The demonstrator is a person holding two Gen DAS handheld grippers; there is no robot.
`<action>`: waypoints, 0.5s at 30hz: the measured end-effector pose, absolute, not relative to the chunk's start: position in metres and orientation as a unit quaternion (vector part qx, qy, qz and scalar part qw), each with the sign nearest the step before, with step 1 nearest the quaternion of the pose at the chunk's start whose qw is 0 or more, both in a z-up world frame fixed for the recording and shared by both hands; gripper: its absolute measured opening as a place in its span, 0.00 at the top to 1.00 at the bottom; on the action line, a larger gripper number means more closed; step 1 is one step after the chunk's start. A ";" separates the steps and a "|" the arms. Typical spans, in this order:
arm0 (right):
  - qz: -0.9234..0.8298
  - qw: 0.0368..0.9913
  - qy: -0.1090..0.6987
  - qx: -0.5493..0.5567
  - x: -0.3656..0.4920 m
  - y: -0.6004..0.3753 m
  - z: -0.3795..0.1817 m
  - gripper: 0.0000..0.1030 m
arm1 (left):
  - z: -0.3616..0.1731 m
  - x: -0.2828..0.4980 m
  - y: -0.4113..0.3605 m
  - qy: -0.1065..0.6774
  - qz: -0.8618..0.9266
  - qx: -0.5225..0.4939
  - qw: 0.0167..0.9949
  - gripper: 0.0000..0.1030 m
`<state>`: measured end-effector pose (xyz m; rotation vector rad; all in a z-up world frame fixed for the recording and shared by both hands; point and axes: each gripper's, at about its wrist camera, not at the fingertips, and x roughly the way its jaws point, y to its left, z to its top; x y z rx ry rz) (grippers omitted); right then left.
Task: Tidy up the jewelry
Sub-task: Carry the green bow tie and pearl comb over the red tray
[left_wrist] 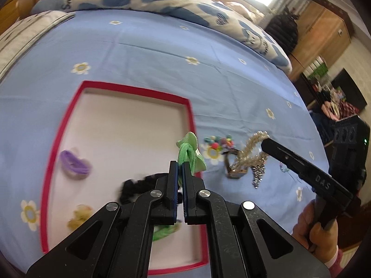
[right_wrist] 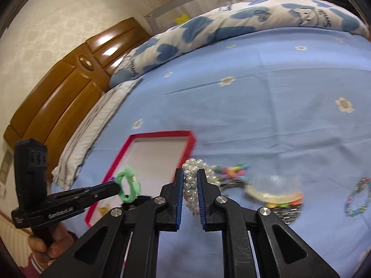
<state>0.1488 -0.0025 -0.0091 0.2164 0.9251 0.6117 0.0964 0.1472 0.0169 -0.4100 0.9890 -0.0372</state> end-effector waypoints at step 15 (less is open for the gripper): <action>0.348 0.826 0.433 0.099 0.141 0.065 0.000 0.89 | 0.017 0.077 0.202 0.457 0.029 -0.220 0.861 0.98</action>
